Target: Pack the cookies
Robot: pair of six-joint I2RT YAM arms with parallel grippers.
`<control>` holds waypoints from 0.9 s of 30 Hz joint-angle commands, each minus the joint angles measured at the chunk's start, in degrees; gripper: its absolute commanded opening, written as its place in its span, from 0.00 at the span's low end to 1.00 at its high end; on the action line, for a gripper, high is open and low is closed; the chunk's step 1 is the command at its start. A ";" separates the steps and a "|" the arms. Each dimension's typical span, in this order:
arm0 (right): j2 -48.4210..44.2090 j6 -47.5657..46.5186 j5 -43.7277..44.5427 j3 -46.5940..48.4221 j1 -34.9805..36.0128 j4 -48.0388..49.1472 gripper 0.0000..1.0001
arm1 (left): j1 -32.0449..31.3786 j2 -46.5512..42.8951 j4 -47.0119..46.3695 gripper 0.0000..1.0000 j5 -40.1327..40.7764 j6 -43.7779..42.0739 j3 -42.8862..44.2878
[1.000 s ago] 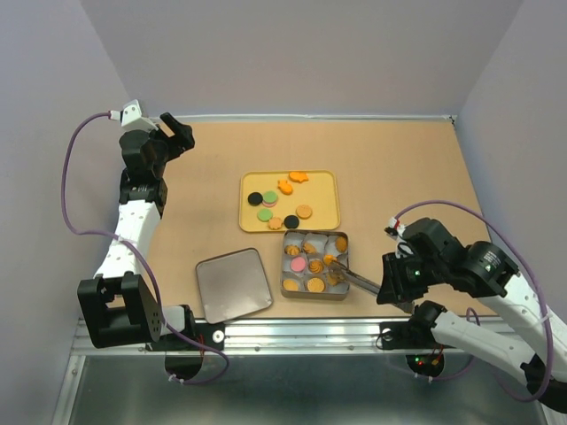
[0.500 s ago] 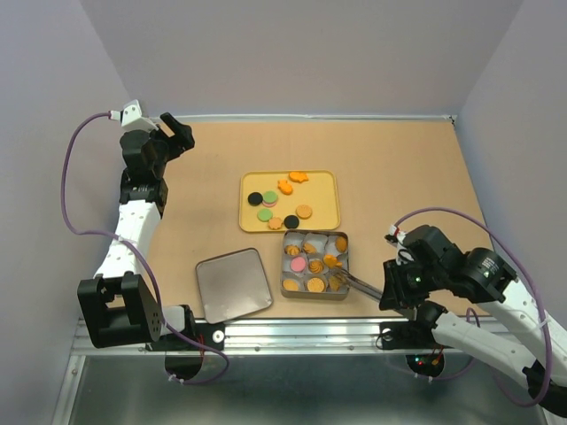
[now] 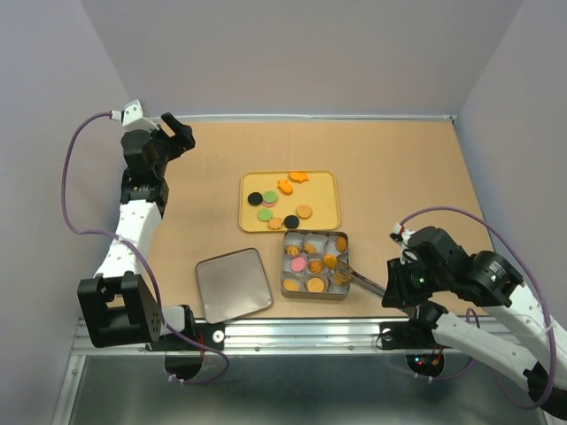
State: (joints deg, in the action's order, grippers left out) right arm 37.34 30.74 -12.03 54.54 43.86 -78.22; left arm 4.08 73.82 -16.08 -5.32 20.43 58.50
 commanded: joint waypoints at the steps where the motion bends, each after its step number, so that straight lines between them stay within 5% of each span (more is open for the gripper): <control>1: -0.87 -1.82 -1.24 4.95 0.00 -1.68 0.31 | -0.30 -0.08 -2.21 0.90 0.49 -1.00 -0.67; 27: -5.70 -0.86 -3.08 -1.37 2.02 -1.68 0.33 | -0.30 0.09 -2.03 0.90 1.10 -1.35 -0.67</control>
State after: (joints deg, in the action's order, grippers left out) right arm 33.34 29.76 -14.06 54.26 45.43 -79.05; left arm 4.08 74.13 -16.01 -4.47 20.01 58.50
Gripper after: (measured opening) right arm 0.338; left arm 0.905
